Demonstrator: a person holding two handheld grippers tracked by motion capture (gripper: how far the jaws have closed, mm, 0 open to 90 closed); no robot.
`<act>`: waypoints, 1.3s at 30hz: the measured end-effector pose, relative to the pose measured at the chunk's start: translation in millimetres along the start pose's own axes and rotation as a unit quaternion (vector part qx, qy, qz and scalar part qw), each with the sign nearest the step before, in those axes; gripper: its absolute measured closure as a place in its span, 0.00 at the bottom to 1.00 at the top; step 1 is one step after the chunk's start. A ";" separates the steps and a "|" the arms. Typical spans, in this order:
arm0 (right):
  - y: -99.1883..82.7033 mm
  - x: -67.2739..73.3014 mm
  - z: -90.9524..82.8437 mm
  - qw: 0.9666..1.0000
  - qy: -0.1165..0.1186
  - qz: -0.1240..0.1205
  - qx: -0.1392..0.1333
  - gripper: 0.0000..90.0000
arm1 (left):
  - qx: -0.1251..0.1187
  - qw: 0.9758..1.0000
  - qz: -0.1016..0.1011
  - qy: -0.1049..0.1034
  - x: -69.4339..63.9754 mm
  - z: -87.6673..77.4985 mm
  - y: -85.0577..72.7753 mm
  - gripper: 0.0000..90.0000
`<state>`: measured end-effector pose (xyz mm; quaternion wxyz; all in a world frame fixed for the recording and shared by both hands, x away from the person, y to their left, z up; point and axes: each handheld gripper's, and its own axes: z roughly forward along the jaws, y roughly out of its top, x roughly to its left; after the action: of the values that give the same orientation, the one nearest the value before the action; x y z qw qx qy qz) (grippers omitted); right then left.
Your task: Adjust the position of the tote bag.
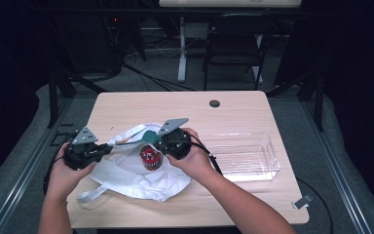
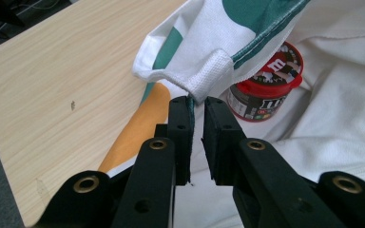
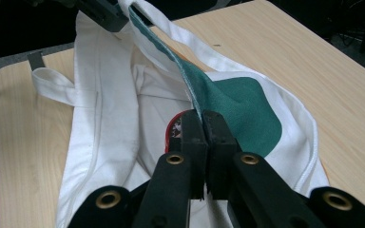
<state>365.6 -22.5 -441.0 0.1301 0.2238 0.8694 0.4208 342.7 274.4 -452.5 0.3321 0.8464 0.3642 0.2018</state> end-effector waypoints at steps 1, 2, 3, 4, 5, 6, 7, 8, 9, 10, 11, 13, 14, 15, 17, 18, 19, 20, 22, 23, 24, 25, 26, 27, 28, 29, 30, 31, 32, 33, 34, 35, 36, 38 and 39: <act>0.1 -0.4 -0.3 1.000 -0.003 -0.001 0.002 0.98 | -0.001 1.000 -0.004 0.000 -0.5 0.2 1.1 0.92; 0.0 -0.7 -0.5 1.000 -0.003 0.000 0.002 0.98 | -0.002 1.000 -0.005 0.002 -0.4 0.0 2.5 0.92; -0.5 -1.6 -0.7 1.000 -0.005 0.001 -0.001 0.98 | -0.003 1.000 -0.008 0.001 -0.2 -0.2 3.6 0.92; -0.5 -1.6 -0.7 1.000 -0.005 0.001 -0.001 0.98 | -0.002 1.000 -0.009 0.000 0.2 -0.6 4.6 0.92; -0.6 -2.3 -1.3 1.000 -0.004 0.000 0.001 0.98 | -0.003 1.000 -0.012 0.000 0.3 -0.8 5.6 0.92; -0.8 -2.5 -1.6 1.000 -0.003 0.001 0.001 0.98 | -0.005 1.000 -0.015 0.000 0.2 -0.7 6.3 0.93; -1.0 -2.7 -1.7 1.000 -0.003 0.002 0.000 0.98 | -0.001 1.000 -0.015 0.001 0.1 -1.3 7.4 0.93; -1.2 -2.6 -1.8 1.000 -0.003 0.002 0.000 0.98 | -0.001 1.000 -0.015 0.002 0.1 -1.4 8.5 0.93; -1.4 -2.5 -1.7 1.000 -0.004 0.000 0.001 0.98 | -0.001 1.000 -0.017 0.004 0.0 -1.3 9.5 0.93; -1.4 -2.4 -1.9 1.000 -0.005 -0.002 0.005 0.97 | 0.000 1.000 -0.018 0.005 -0.2 -1.1 10.4 0.93; -1.7 -2.0 -1.8 1.000 -0.007 -0.003 0.006 0.97 | 0.001 1.000 -0.019 0.007 -0.2 -0.9 11.3 0.93; -2.7 -1.5 -2.1 1.000 -0.009 -0.003 0.007 0.94 | 0.005 1.000 -0.022 0.012 -0.1 -0.5 13.1 0.93; -3.2 -1.8 -2.9 1.000 -0.010 -0.004 0.008 0.92 | 0.004 1.000 -0.022 0.014 0.0 -0.3 13.7 0.93; -3.5 -2.2 -3.7 1.000 -0.010 -0.006 0.008 0.91 | 0.005 1.000 -0.026 0.013 0.2 -0.3 14.4 0.93; -4.8 -2.7 -6.0 1.000 -0.013 -0.006 0.007 0.90 | 0.003 1.000 -0.026 0.015 0.5 -0.3 15.5 0.93; -5.1 -2.7 -7.1 1.000 -0.014 -0.006 0.008 0.89 | 0.004 1.000 -0.027 0.014 0.3 -0.2 16.2 0.93; -5.9 -2.4 -8.1 1.000 -0.015 -0.005 0.004 0.88 | 0.002 0.999 -0.029 0.016 -0.2 0.2 16.8 0.93; -6.3 -2.5 -9.4 1.000 -0.016 -0.007 0.006 0.87 | 0.003 0.999 -0.029 0.018 -0.1 0.0 17.5 0.93; -7.3 -2.1 -11.4 1.000 -0.019 -0.010 0.009 0.85 | 0.001 0.999 -0.031 0.017 -0.2 0.0 18.9 0.93; -7.5 -2.3 -12.1 1.000 -0.019 -0.012 0.011 0.84 | 0.000 0.999 -0.034 0.016 -0.4 -0.4 19.8 0.93; -8.1 -1.9 -12.8 1.000 -0.022 -0.013 0.010 0.82 | -0.001 0.999 -0.032 0.018 -0.3 -0.7 20.5 0.93; -8.5 -1.7 -13.3 1.000 -0.023 -0.012 0.007 0.81 | -0.001 0.999 -0.033 0.017 -0.4 -1.0 21.2 0.93; -8.8 -1.8 -14.8 1.000 -0.024 -0.014 0.010 0.80 | -0.001 0.999 -0.030 0.018 -0.3 -1.2 21.7 0.93; -9.0 -1.9 -15.7 0.999 -0.027 -0.017 0.012 0.79 | -0.002 0.999 -0.033 0.016 -0.4 -1.4 22.5 0.93; -9.8 -1.8 -16.3 0.999 -0.030 -0.019 0.012 0.79 | -0.004 0.999 -0.034 0.017 -0.2 -1.3 22.9 0.93; -10.5 -1.4 -16.8 0.999 -0.033 -0.020 0.013 0.78 | -0.005 0.999 -0.033 0.016 0.3 -1.4 23.1 0.93; -11.3 -1.2 -17.1 0.999 -0.038 -0.024 0.013 0.78 | -0.004 0.999 -0.032 0.015 0.8 -1.6 23.5 0.93; -11.8 -1.3 -17.9 0.999 -0.043 -0.030 0.017 0.78 | -0.004 0.999 -0.034 0.016 0.7 -1.4 23.7 0.93; -12.3 -1.3 -18.2 0.998 -0.045 -0.031 0.018 0.78 | -0.004 0.999 -0.035 0.015 1.1 -1.3 24.0 0.93; -12.9 -1.6 -18.9 0.998 -0.045 -0.032 0.021 0.78 | -0.007 0.999 -0.035 0.016 1.1 -0.8 24.6 0.93; -14.0 -1.5 -19.1 0.998 -0.046 -0.029 0.019 0.79 | -0.008 0.999 -0.035 0.017 0.8 -0.8 25.0 0.93; -14.5 -1.6 -19.1 0.998 -0.047 -0.029 0.020 0.79 | -0.008 0.999 -0.034 0.017 0.8 -1.0 25.8 0.93; -14.8 -2.0 -19.4 0.998 -0.049 -0.032 0.024 0.80 | -0.012 0.999 -0.035 0.017 0.6 -0.7 26.4 0.93; -15.6 -2.2 -18.2 0.998 -0.051 -0.028 0.021 0.83 | -0.009 0.999 -0.032 0.017 0.9 -0.8 27.8 0.93; -15.3 -2.7 -18.5 0.998 -0.051 -0.030 0.027 0.85 | -0.009 0.999 -0.035 0.016 0.7 -0.1 28.1 0.93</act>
<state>356.0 -44.5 -441.7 0.1806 0.2226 0.8788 0.3815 356.5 260.5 -432.4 0.3410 0.8265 0.3969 0.2073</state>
